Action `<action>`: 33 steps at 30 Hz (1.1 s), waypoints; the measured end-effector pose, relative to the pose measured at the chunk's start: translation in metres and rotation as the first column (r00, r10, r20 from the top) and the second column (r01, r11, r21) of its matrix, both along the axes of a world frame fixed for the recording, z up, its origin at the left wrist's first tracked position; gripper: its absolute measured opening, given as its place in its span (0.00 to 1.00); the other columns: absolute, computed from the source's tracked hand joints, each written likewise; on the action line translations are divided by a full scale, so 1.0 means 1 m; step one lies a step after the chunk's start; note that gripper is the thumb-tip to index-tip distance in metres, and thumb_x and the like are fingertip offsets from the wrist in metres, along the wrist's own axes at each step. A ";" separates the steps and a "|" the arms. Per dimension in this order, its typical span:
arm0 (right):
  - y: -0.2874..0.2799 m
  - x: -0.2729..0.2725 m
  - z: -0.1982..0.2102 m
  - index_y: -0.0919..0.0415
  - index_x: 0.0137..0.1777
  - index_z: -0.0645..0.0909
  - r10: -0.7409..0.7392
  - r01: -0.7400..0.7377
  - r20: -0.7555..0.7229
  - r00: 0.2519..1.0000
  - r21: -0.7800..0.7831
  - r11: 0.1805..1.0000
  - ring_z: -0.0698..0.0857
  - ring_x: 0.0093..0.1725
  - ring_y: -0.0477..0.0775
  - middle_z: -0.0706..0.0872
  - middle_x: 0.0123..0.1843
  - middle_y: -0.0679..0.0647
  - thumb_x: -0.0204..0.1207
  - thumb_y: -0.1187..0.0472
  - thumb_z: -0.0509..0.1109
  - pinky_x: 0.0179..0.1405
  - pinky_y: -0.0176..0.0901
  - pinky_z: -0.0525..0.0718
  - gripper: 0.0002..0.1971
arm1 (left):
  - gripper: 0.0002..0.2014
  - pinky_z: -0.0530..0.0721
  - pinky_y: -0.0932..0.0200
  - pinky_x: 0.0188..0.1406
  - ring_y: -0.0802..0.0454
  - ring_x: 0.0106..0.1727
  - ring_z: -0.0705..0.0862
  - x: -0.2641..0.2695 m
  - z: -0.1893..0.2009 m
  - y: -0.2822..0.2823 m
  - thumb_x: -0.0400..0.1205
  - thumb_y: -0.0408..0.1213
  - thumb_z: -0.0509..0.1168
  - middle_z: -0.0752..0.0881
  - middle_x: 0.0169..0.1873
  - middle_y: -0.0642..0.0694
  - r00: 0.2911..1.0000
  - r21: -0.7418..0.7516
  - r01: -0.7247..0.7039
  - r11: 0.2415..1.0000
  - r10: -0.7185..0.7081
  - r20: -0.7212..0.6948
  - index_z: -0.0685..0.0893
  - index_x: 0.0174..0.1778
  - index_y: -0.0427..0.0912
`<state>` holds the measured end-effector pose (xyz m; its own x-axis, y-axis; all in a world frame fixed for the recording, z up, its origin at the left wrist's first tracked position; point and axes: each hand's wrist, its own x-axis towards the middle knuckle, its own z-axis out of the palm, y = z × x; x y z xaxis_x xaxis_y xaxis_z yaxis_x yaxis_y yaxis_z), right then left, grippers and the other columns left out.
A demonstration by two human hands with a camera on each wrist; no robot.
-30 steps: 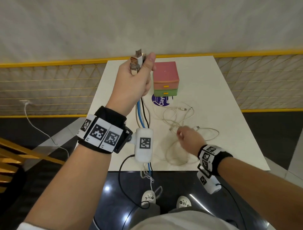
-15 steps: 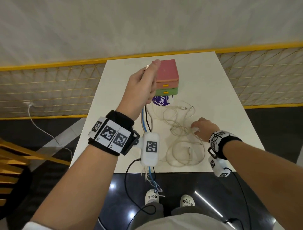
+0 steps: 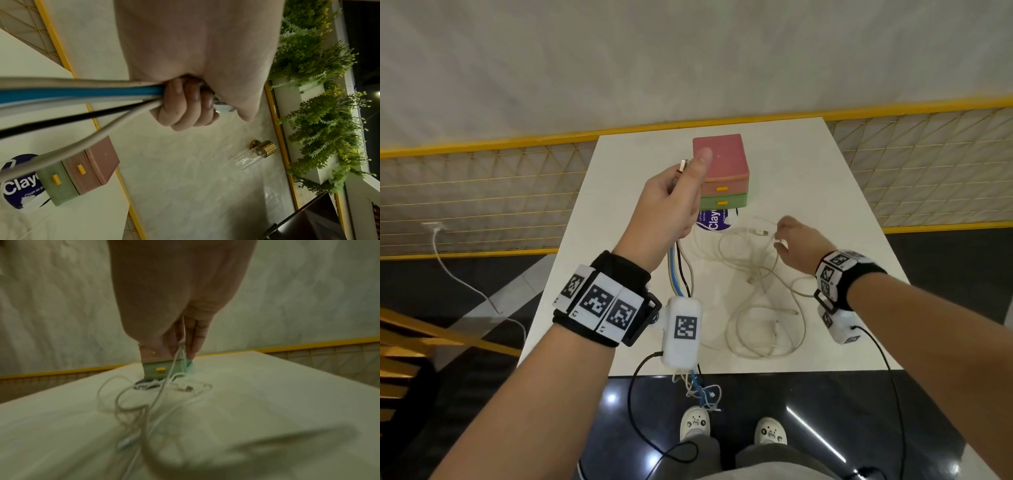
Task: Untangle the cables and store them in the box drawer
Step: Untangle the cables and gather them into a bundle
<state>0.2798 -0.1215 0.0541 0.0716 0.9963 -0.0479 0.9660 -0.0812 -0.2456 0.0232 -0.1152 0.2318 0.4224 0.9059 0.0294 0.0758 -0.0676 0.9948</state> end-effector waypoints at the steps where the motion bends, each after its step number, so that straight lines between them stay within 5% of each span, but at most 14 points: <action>1: 0.004 0.002 0.009 0.67 0.57 0.83 -0.001 0.004 -0.036 0.999 0.103 0.995 0.85 0.50 0.64 0.76 0.66 0.56 0.79 0.62 0.66 0.53 0.52 0.83 0.12 | 0.22 0.58 0.64 0.16 0.57 0.19 0.59 0.000 0.000 0.001 0.85 0.56 0.59 0.62 0.20 0.54 1.000 -0.001 -0.008 1.000 0.008 -0.002 0.65 0.32 0.46; 5: 0.022 0.005 0.053 0.68 0.47 0.83 0.048 0.082 -0.247 0.968 0.492 0.867 0.85 0.45 0.58 0.81 0.59 0.59 0.73 0.69 0.72 0.49 0.57 0.86 0.05 | 0.22 0.59 0.64 0.17 0.57 0.19 0.59 0.003 -0.003 0.004 0.83 0.57 0.61 0.62 0.21 0.54 0.998 -0.024 -0.046 0.999 0.047 0.036 0.70 0.27 0.50; 7: 0.030 0.002 0.076 0.69 0.44 0.83 0.079 0.154 -0.355 0.932 0.583 0.798 0.84 0.46 0.56 0.80 0.60 0.60 0.72 0.74 0.69 0.51 0.48 0.86 0.04 | 0.20 0.61 0.65 0.18 0.59 0.19 0.61 0.007 -0.003 0.006 0.82 0.55 0.65 0.65 0.19 0.57 0.995 -0.031 -0.080 0.996 0.081 0.054 0.74 0.24 0.55; 10: 0.038 -0.008 0.109 0.69 0.49 0.78 0.175 0.241 -0.507 0.844 0.651 0.719 0.84 0.42 0.53 0.73 0.65 0.53 0.72 0.76 0.67 0.47 0.33 0.84 0.07 | 0.16 0.65 0.70 0.18 0.62 0.16 0.66 0.012 -0.009 0.016 0.78 0.43 0.74 0.71 0.15 0.61 0.988 -0.005 -0.142 0.990 0.142 0.066 0.74 0.31 0.50; 13: 0.039 -0.024 0.133 0.61 0.58 0.71 0.281 0.320 -0.680 0.677 0.616 0.720 0.86 0.40 0.52 0.72 0.61 0.53 0.72 0.73 0.71 0.48 0.36 0.85 0.17 | 0.11 0.67 0.68 0.22 0.64 0.18 0.70 0.017 -0.013 0.028 0.78 0.41 0.75 0.71 0.20 0.60 0.976 0.025 -0.211 0.977 0.209 0.062 0.78 0.37 0.47; 16: 0.029 -0.047 0.146 0.58 0.51 0.66 0.358 0.332 -0.798 0.484 0.547 0.769 0.85 0.41 0.53 0.81 0.47 0.57 0.70 0.75 0.73 0.47 0.40 0.83 0.20 | 0.07 0.67 0.72 0.21 0.66 0.17 0.72 0.024 -0.013 0.034 0.83 0.43 0.69 0.72 0.17 0.62 0.972 0.007 -0.214 0.977 0.212 0.104 0.85 0.51 0.44; 18: 0.020 -0.062 0.148 0.58 0.48 0.66 0.377 0.307 -0.827 0.418 0.519 0.798 0.84 0.41 0.53 0.83 0.42 0.58 0.70 0.76 0.73 0.46 0.39 0.83 0.20 | 0.12 0.68 0.74 0.20 0.66 0.17 0.72 0.031 -0.014 0.034 0.83 0.43 0.69 0.73 0.16 0.63 0.979 0.022 -0.177 0.984 0.173 0.112 0.85 0.59 0.42; 21: 0.010 -0.078 0.145 0.59 0.47 0.66 0.402 0.248 -0.842 0.359 0.501 0.829 0.84 0.40 0.50 0.83 0.42 0.54 0.71 0.77 0.72 0.43 0.37 0.84 0.19 | 0.11 0.74 0.75 0.26 0.67 0.23 0.76 0.045 -0.014 0.031 0.80 0.40 0.73 0.80 0.25 0.62 0.985 0.099 -0.154 0.983 0.144 0.098 0.87 0.57 0.43; 23: 0.009 -0.081 0.135 0.59 0.50 0.68 0.395 0.193 -0.824 0.405 0.500 0.844 0.85 0.41 0.47 0.83 0.42 0.52 0.73 0.76 0.71 0.44 0.36 0.84 0.18 | 0.08 0.79 0.73 0.36 0.69 0.31 0.81 0.050 -0.015 0.033 0.80 0.40 0.73 0.86 0.33 0.59 0.982 0.145 -0.183 0.972 0.174 0.070 0.88 0.52 0.43; 25: 0.013 -0.075 0.120 0.58 0.54 0.71 0.361 0.090 -0.737 0.572 0.494 0.865 0.86 0.43 0.50 0.84 0.43 0.53 0.76 0.70 0.71 0.47 0.41 0.86 0.13 | 0.05 0.79 0.71 0.41 0.67 0.36 0.83 0.051 -0.014 0.035 0.82 0.43 0.71 0.88 0.36 0.52 0.975 0.177 -0.221 0.959 0.215 0.051 0.87 0.46 0.45; 27: 0.020 -0.061 0.094 0.62 0.52 0.78 0.323 -0.059 -0.567 0.758 0.433 0.899 0.85 0.44 0.55 0.85 0.45 0.57 0.79 0.64 0.68 0.49 0.50 0.85 0.05 | 0.08 0.78 0.66 0.40 0.60 0.36 0.82 0.048 -0.015 0.041 0.83 0.47 0.68 0.87 0.36 0.45 0.968 0.224 -0.251 0.942 0.251 0.026 0.84 0.41 0.48; 29: 0.023 -0.043 0.061 0.65 0.48 0.83 0.294 -0.161 -0.382 0.876 0.342 0.926 0.83 0.44 0.58 0.83 0.46 0.59 0.80 0.63 0.66 0.51 0.56 0.83 0.06 | 0.10 0.74 0.69 0.31 0.62 0.28 0.76 0.041 -0.012 0.044 0.83 0.49 0.67 0.82 0.32 0.49 0.964 0.232 -0.265 0.936 0.260 0.054 0.81 0.38 0.51; 33: 0.023 -0.023 0.020 0.65 0.50 0.84 0.117 -0.080 -0.298 0.947 0.133 0.988 0.84 0.45 0.63 0.77 0.53 0.64 0.81 0.66 0.64 0.53 0.52 0.84 0.07 | 0.12 0.73 0.69 0.29 0.64 0.24 0.75 0.030 -0.004 0.045 0.85 0.48 0.65 0.78 0.27 0.55 0.952 0.169 -0.293 0.941 0.270 0.145 0.79 0.37 0.50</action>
<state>0.2564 -0.0982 0.0745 -0.0267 0.9975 0.0660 0.8456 0.0578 -0.5307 0.0533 -0.0701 0.2282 0.1344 0.9606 0.2433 0.0021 -0.2458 0.9693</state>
